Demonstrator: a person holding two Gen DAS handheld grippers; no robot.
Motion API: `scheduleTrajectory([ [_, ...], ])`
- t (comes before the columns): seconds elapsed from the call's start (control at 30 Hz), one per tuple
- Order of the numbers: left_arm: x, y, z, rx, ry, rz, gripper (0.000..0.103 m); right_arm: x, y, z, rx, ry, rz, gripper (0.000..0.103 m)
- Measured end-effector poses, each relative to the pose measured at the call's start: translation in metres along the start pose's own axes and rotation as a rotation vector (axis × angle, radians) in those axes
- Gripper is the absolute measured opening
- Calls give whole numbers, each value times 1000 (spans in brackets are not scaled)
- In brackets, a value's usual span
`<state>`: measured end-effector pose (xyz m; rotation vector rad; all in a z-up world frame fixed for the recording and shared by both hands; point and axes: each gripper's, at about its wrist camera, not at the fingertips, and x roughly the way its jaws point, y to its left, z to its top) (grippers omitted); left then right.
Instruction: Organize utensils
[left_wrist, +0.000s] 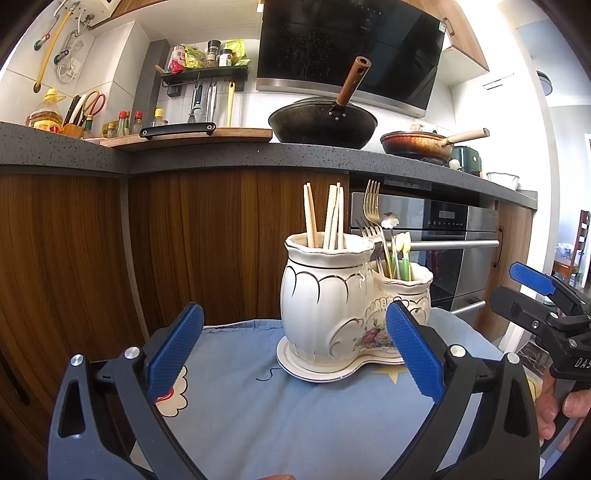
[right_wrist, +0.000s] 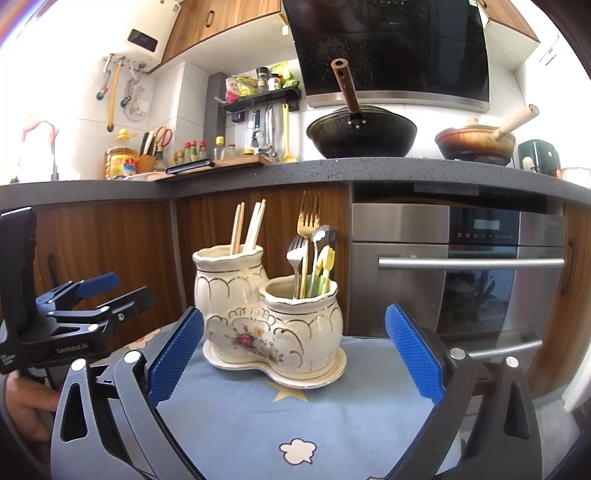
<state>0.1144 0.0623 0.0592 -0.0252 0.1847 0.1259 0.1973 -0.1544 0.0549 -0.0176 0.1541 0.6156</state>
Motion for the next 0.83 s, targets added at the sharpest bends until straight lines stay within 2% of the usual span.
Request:
scheduleTrajectory([
  [0.83,-3,-2,0,5,-5,-4,98,2,1,2,-6,-3,3,98],
])
